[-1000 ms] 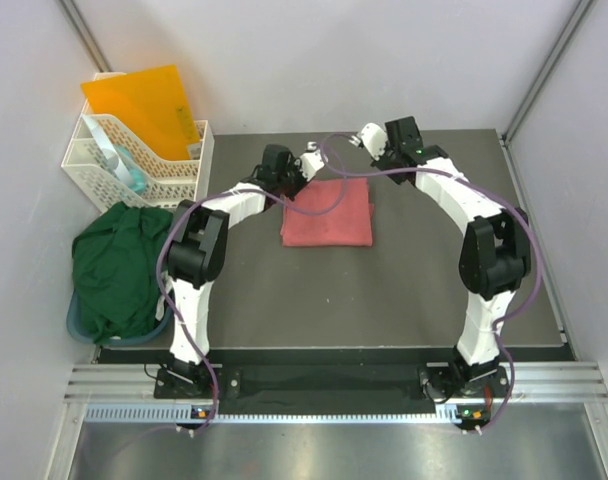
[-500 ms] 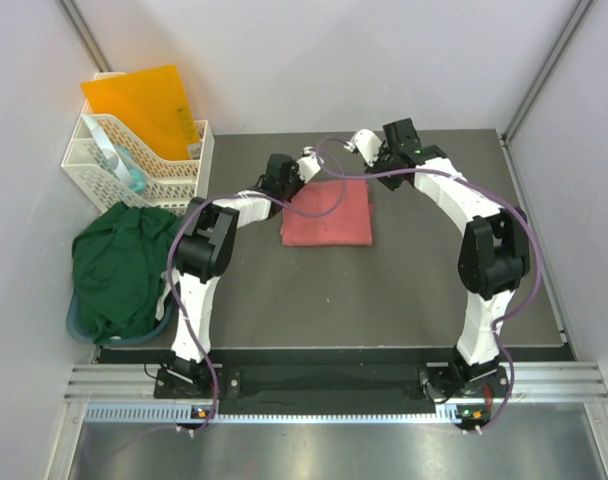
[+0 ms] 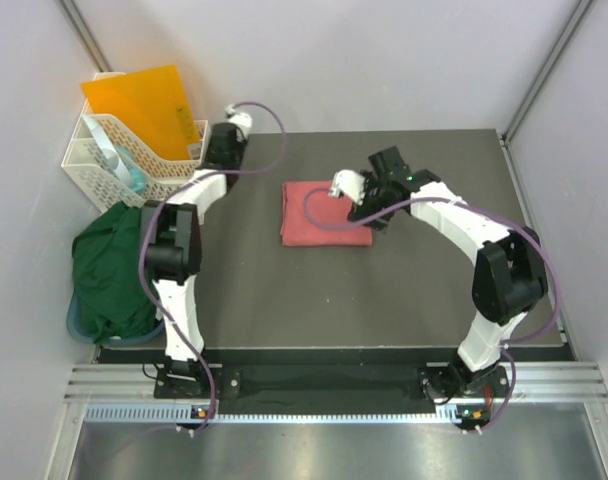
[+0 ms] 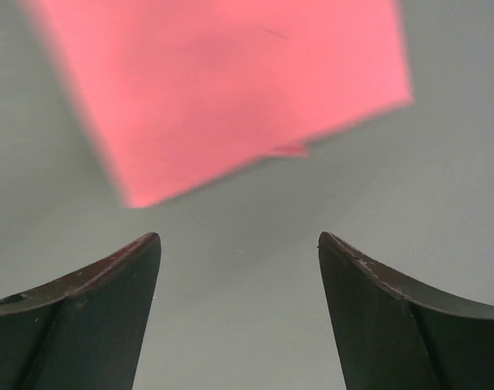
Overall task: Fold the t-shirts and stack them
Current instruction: Put the neatly folded tshirt into the corner of the board with the right arm
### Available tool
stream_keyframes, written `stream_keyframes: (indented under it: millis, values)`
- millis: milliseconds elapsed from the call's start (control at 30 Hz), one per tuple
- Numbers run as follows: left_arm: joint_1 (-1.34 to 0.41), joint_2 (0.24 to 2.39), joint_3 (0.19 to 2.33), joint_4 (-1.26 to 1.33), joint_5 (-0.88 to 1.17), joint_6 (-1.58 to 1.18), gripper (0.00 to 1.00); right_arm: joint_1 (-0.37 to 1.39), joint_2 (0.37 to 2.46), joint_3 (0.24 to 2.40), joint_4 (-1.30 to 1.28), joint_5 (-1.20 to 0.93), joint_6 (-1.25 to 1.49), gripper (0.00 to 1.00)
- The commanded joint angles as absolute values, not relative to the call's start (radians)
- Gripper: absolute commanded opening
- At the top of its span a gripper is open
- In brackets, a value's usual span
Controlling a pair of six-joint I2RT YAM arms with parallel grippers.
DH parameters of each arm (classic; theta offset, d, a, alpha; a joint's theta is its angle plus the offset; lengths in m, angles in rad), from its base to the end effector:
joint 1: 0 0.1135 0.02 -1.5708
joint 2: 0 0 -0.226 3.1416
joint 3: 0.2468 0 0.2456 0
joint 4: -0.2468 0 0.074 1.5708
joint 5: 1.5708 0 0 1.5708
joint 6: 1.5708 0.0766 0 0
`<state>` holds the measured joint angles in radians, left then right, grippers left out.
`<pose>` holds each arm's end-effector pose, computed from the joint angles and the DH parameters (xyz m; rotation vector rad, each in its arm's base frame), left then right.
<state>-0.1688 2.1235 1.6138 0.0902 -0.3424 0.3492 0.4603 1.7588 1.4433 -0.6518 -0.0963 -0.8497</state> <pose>0.5064 -0.0602 0.1825 0.2925 1.9714 0.4568 0.3484 0.1810 0.1950 -1.5721 1.9844 -0.0328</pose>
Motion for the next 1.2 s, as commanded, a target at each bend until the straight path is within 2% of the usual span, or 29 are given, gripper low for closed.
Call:
stream_keyframes:
  millis: [0,233,567,667,733,767,800,900,967,1167]
  values:
    - [-0.106,1.976,1.62,0.005,-0.396,0.31,0.56,0.59,1.672,1.329,-0.624,-0.107,-1.011,0.8]
    - [-0.087,1.911,1.605,-0.107,-0.377,0.292,0.56,0.716,1.781,1.351,-0.503,-0.109,-1.028,0.8]
    - [-0.087,1.905,1.652,-0.126,-0.368,0.299,0.56,0.741,2.008,1.44,-0.384,-0.072,-1.035,0.81]
    - [-0.086,1.916,1.673,-0.115,-0.367,0.314,0.56,0.741,2.048,1.439,-0.344,-0.042,-1.042,0.77]
    - [-0.086,1.921,1.686,-0.112,-0.367,0.319,0.56,0.738,2.071,1.436,-0.324,-0.026,-1.055,0.61]
    - [-0.084,1.928,1.698,-0.11,-0.367,0.322,0.56,0.736,2.08,1.434,-0.312,-0.015,-1.055,0.5]
    - [-0.084,1.933,1.706,-0.109,-0.365,0.322,0.56,0.735,2.086,1.434,-0.299,-0.003,-1.054,0.28]
    - [-0.08,1.942,1.721,-0.1,-0.36,0.325,0.56,0.718,2.115,1.453,-0.278,0.032,-1.057,0.03]
    - [-0.078,1.948,1.732,-0.092,-0.359,0.331,0.56,0.695,2.132,1.465,-0.282,0.047,-1.058,0.0]
    - [-0.071,1.962,1.753,-0.084,-0.345,0.337,0.56,0.577,2.117,1.468,-0.299,0.107,-1.109,0.0]
